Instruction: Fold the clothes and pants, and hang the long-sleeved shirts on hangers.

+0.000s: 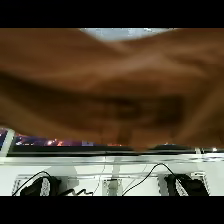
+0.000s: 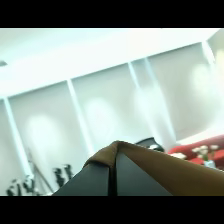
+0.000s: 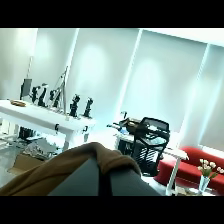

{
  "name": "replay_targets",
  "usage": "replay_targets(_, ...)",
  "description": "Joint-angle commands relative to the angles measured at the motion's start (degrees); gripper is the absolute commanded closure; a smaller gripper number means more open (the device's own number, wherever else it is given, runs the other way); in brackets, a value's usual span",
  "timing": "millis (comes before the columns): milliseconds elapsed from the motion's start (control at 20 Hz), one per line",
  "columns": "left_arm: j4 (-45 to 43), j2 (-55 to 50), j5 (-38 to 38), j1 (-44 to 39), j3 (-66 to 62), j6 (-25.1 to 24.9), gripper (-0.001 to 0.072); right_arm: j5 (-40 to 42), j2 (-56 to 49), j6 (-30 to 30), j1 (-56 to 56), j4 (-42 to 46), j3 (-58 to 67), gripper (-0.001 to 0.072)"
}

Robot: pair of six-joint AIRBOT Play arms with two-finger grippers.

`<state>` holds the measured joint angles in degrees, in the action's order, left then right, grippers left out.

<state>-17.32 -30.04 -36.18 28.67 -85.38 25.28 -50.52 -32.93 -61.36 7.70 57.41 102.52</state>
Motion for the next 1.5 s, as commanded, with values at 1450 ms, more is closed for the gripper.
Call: replay_targets(1450,-22.7,-67.5,15.4,-22.5,4.7,6.1,0.0697,4.7,-66.8,-8.0,-2.4,0.8,-7.2,0.0700)
